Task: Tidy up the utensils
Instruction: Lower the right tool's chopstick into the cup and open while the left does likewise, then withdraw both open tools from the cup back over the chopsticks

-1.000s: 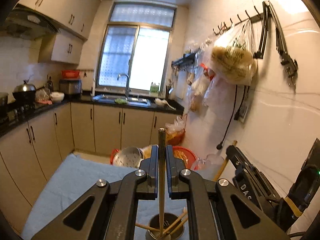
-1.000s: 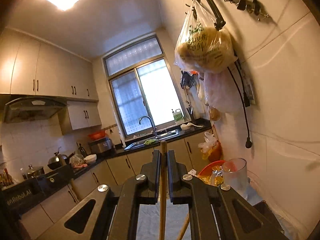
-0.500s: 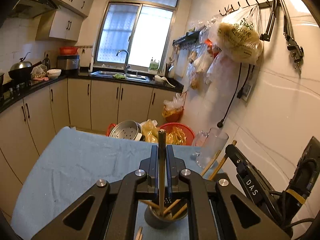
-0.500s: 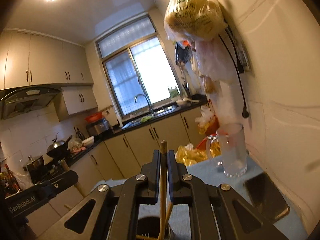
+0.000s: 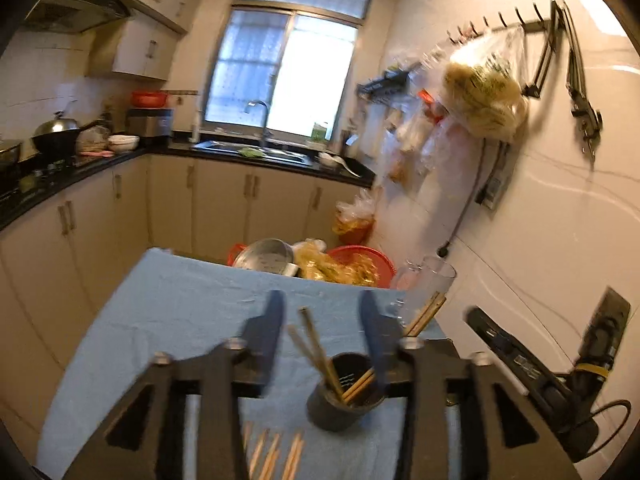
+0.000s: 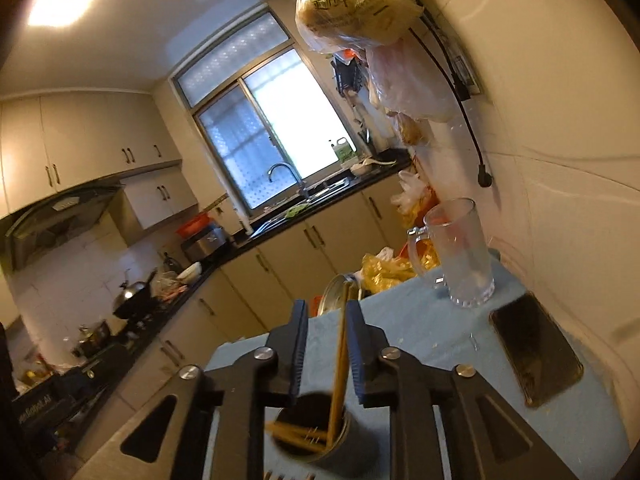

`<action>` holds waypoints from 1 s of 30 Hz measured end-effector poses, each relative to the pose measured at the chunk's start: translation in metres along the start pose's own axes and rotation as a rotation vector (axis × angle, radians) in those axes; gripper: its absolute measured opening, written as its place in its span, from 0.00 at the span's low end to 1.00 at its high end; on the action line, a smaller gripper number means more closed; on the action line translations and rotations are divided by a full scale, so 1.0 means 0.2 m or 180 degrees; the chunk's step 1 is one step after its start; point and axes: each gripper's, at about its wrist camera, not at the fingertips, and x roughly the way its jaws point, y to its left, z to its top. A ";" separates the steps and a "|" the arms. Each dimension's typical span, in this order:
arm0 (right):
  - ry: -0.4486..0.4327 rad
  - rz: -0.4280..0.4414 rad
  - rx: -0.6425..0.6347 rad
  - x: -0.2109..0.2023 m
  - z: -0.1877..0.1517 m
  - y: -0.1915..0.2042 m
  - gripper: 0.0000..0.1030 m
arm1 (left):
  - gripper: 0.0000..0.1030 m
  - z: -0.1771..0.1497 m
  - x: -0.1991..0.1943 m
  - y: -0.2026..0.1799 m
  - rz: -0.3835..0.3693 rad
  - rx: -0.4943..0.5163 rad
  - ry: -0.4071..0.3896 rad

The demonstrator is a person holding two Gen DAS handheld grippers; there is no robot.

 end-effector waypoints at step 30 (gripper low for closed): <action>0.1942 -0.0024 -0.0192 -0.01 -0.89 0.13 0.34 | 0.69 -0.73 -0.03 0.57 0.0438 -0.0257 0.1480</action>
